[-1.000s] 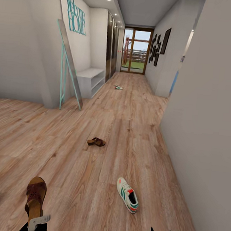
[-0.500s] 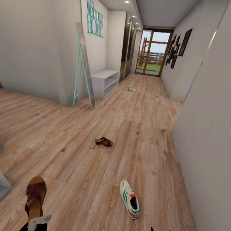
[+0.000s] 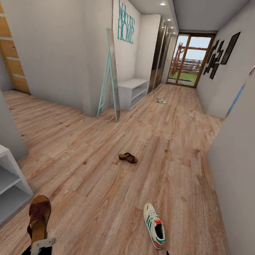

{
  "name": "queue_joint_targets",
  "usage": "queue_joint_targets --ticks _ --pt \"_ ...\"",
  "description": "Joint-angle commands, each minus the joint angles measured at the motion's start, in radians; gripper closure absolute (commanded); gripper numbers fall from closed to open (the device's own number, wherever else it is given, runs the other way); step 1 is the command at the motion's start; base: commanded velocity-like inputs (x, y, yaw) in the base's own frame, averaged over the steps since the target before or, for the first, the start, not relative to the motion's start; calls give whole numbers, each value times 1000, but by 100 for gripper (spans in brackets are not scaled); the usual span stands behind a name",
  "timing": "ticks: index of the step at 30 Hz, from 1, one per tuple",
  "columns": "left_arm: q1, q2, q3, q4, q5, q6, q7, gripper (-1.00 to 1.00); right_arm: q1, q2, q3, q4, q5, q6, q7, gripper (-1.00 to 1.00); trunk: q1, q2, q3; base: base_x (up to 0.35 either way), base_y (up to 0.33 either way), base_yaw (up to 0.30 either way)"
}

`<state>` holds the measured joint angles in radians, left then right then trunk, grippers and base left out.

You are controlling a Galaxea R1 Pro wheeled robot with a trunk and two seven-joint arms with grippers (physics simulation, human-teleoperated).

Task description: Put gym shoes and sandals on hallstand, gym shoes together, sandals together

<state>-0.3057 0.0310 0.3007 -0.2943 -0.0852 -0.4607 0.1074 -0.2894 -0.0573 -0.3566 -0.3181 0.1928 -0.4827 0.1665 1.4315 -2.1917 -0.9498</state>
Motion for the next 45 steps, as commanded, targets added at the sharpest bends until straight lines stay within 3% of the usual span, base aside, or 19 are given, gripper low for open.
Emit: queue_joint_targets --ticks 1,15,34,40,45 --pt "-1 0 3 1 -13 -3 6 100 -1 0 -9 0 8 -4 5 -100 0 0 -1 0 0 279" --pt "-1 0 4 0 -12 -3 6 100 -1 -1 -9 0 8 -4 5 -100 0 0 -1 80 -72 256" --pt "-10 -1 4 1 -13 8 -2 100 -1 -5 -8 -10 10 1 6 -100 0 0 -1 4 -4 16" --pt "-45 -5 4 -12 -15 24 -42 100 -2 -5 -5 -85 19 20 7 -100 0 0 -1 0 0 0" --pt "-115 -9 5 -19 -16 88 -88 100 -5 -6 -4 -166 60 116 8 -100 0 0 -1 0 0 0"
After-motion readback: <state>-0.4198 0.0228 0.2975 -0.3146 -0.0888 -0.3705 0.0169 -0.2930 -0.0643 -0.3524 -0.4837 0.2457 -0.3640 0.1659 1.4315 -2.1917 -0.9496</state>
